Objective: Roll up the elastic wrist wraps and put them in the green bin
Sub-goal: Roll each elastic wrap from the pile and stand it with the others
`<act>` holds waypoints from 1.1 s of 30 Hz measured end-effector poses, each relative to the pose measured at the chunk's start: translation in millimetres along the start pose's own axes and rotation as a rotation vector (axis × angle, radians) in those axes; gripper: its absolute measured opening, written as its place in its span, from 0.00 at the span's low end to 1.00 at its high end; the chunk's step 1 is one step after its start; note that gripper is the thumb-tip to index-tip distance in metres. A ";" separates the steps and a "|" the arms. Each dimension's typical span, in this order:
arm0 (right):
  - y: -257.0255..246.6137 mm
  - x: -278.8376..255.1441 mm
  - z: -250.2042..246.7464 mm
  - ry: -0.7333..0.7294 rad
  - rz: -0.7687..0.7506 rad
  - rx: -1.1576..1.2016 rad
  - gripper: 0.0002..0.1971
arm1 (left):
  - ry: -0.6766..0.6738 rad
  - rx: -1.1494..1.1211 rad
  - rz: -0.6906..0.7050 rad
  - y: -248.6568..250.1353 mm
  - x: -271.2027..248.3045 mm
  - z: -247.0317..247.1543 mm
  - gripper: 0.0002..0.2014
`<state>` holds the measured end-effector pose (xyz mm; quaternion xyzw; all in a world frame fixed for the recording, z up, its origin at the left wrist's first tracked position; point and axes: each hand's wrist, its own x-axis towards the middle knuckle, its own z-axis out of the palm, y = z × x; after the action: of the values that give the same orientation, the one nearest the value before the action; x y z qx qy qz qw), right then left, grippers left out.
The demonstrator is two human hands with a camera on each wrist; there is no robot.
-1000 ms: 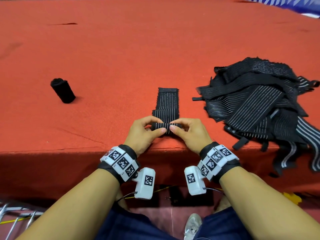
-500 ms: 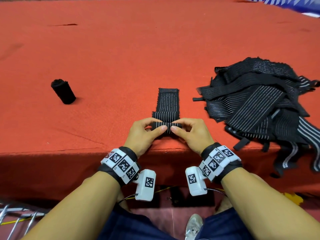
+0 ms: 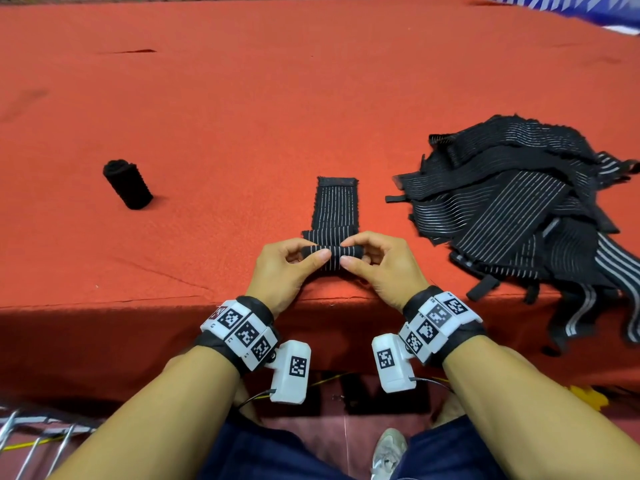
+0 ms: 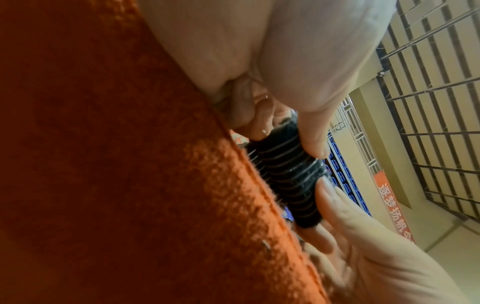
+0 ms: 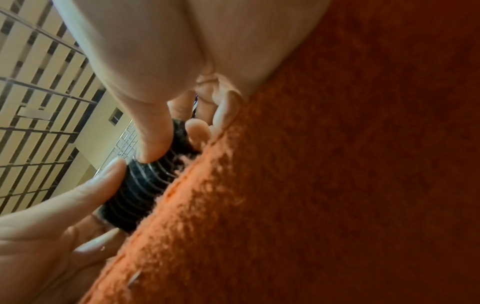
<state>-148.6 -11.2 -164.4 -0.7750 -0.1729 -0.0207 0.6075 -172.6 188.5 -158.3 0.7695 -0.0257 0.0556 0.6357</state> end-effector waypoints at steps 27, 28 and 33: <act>0.9 -1.2 -0.2 0.086 0.000 0.008 0.04 | -0.053 0.030 0.075 -1.0 -3.5 -0.6 0.13; 0.9 -1.4 0.0 0.076 -0.005 0.022 0.03 | -0.040 0.036 0.075 -1.3 -3.0 0.2 0.11; -2.8 -3.8 -2.4 0.036 -0.029 0.096 0.15 | -0.014 0.006 0.062 -3.8 -1.1 -0.8 0.14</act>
<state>-152.6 -13.8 -162.0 -0.7419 -0.1741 -0.0351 0.6466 -173.4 190.0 -161.9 0.7706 -0.0536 0.0699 0.6312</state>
